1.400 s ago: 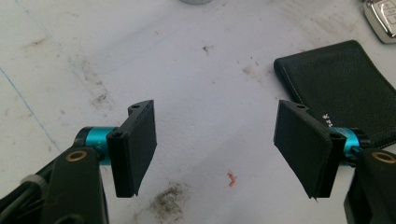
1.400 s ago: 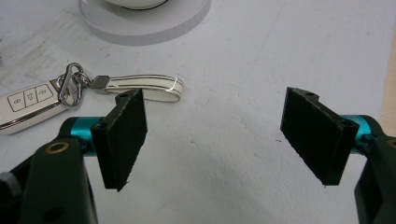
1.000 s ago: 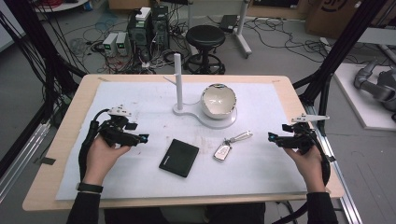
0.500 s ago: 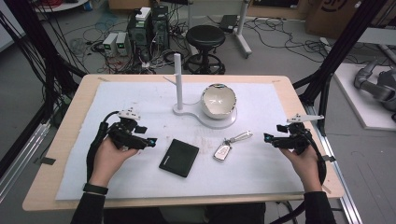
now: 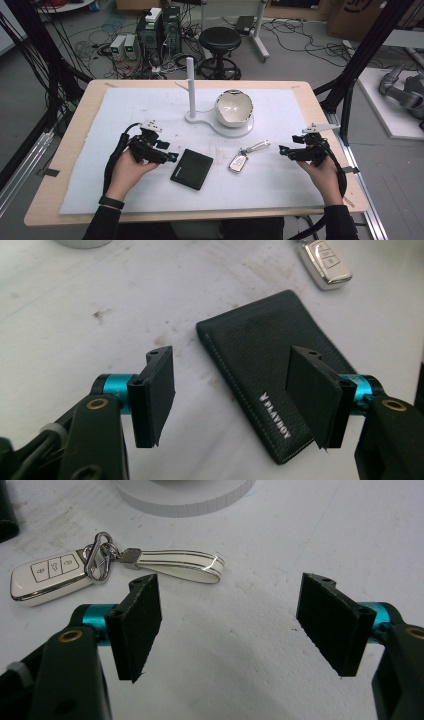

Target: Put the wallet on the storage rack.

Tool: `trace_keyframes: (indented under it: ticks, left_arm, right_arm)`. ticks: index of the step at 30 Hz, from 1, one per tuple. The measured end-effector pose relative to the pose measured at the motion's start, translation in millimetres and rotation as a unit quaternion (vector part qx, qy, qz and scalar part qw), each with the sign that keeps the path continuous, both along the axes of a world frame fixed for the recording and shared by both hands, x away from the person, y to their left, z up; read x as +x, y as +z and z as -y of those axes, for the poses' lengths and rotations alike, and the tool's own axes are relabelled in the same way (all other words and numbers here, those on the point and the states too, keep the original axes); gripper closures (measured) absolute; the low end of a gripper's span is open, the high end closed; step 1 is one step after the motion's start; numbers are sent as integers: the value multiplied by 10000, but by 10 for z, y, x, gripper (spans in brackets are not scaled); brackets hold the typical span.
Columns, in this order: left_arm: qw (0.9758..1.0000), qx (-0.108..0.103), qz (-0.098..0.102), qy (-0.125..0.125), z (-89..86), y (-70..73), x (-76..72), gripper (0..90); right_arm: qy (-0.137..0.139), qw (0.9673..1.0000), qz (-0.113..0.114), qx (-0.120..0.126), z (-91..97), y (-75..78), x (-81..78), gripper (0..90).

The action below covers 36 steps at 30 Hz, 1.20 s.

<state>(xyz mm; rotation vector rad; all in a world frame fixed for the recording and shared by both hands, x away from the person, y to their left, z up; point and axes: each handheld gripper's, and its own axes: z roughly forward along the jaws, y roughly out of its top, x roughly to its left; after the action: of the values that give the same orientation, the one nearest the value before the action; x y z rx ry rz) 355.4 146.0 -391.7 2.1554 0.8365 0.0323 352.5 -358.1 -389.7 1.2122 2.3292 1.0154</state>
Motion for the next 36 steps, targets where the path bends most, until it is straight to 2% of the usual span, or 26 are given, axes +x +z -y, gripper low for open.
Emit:
trace_keyframes:
  ticks: [3,6,12,15,21,23,25,26,29,31,34,36]
  left_arm:
    - [10000,-45,-10,-38,81,-35,44,382]
    - [9998,-128,-117,-13,147,-92,121,406]
    - [9992,-272,-247,153,238,-204,287,461]
    - [9983,-298,-405,290,268,-271,366,485]
    - [9970,-105,-679,365,310,-370,429,511]
    - [9953,-156,-849,428,309,-400,443,529]
    - [9951,-233,-906,328,311,-409,447,586]
    - [9955,-240,-864,290,319,-414,443,631]
    - [9959,-289,-822,253,324,-423,434,650]
    - [9953,-426,-827,277,322,-438,414,680]
    - [9952,-588,-781,80,337,-446,377,775]
    - [9961,-544,-698,27,373,-432,346,787]
  right_arm:
    - [36,10000,11,-26,-9,1,1,266]
    - [51,10000,-4,-45,-8,-5,1,266]
    - [55,10000,12,-52,9,-16,1,266]
    - [65,9999,12,-83,10,-27,8,266]
    - [63,9999,-25,-95,11,-44,16,266]
    - [73,9999,-37,-95,6,-46,15,266]
    - [104,9999,-47,-115,-1,-46,16,266]
    - [104,9999,-45,-115,-7,-48,16,266]
    - [138,9998,-40,-121,-23,-52,17,266]
    - [140,9998,-44,-131,-31,-48,13,266]
    - [151,9998,-26,-134,-38,-39,5,266]
    - [164,9998,-27,-141,-38,-38,4,266]
